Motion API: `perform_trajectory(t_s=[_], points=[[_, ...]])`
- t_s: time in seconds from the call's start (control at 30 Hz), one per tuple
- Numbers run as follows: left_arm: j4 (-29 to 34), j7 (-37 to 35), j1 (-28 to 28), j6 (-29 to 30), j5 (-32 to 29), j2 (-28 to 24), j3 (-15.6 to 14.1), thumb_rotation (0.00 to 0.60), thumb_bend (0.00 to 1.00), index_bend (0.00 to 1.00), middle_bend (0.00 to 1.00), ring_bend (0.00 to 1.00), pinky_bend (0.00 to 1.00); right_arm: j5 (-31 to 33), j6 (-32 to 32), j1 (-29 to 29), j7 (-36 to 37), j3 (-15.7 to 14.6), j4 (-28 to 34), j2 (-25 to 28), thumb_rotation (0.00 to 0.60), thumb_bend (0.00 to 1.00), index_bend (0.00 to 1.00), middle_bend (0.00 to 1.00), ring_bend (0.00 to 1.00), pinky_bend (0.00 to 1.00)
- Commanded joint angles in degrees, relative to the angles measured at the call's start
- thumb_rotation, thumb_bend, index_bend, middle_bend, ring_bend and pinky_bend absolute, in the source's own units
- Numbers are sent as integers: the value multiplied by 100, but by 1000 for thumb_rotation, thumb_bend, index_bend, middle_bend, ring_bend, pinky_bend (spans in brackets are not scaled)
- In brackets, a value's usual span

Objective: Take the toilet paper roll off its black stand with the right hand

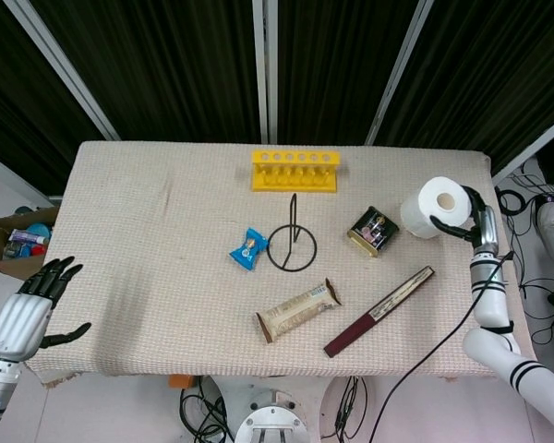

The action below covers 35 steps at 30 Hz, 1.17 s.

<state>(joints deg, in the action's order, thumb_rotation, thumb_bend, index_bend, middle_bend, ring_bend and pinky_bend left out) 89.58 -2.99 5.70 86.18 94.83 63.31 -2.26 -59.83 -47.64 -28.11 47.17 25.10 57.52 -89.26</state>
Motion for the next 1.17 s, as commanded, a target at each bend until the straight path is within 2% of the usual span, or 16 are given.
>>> perform_trajectory(t_s=[0.03,0.1,0.23,0.33,0.43,0.57,0.67,0.77,0.83,0.93,1.03,1.17], points=[[5,15,7,-9,2,6,-1,486,158,112,55,57,217,-509,209,-32,576,-171,-55,49,600,31,11,44,6,19],[10,28,8,-11,-5,10,0,485,158,112,55,57,217,-721,129,-16,768,-212,-67,105,600,0,0,0,0,0],[21,38,8,-8,-7,6,0,488,158,112,55,57,217,-962,-255,102,810,-260,100,239,600,0,0,0,0,0],[25,34,1,11,-7,0,0,491,158,112,55,57,217,-1312,-867,322,712,-366,476,481,600,0,0,0,0,0],[27,28,-10,45,3,-5,1,486,158,112,55,57,217,-1983,-1779,680,436,-664,1059,865,600,0,0,0,0,0],[27,43,-15,67,18,1,1,488,158,112,55,57,217,-3195,-3249,1354,-926,-1425,1733,1416,600,0,0,0,0,0],[32,64,-17,74,34,6,-5,486,158,112,55,57,217,-3780,-4050,1850,-2052,-1888,2122,1681,600,2,0,0,0,0],[33,73,-27,94,40,7,-8,488,159,112,55,57,217,-4080,-4586,2338,-3175,-2261,2238,1801,600,14,0,0,0,0],[33,71,-33,109,46,4,-8,489,158,112,55,56,217,-4109,-4788,2641,-3888,-2451,2191,1789,600,18,0,0,0,0],[31,70,-35,122,57,5,-9,486,158,112,55,57,217,-4003,-4844,2927,-4369,-2646,2185,1728,600,23,0,0,0,0],[34,75,-37,133,68,6,-11,489,159,112,55,57,217,-3817,-4882,3096,-4490,-2686,2117,1604,600,35,0,0,0,0],[39,72,-54,178,90,0,-14,486,158,112,55,57,217,-3572,-4869,3143,-4400,-2582,2066,1472,600,48,0,0,0,0]])
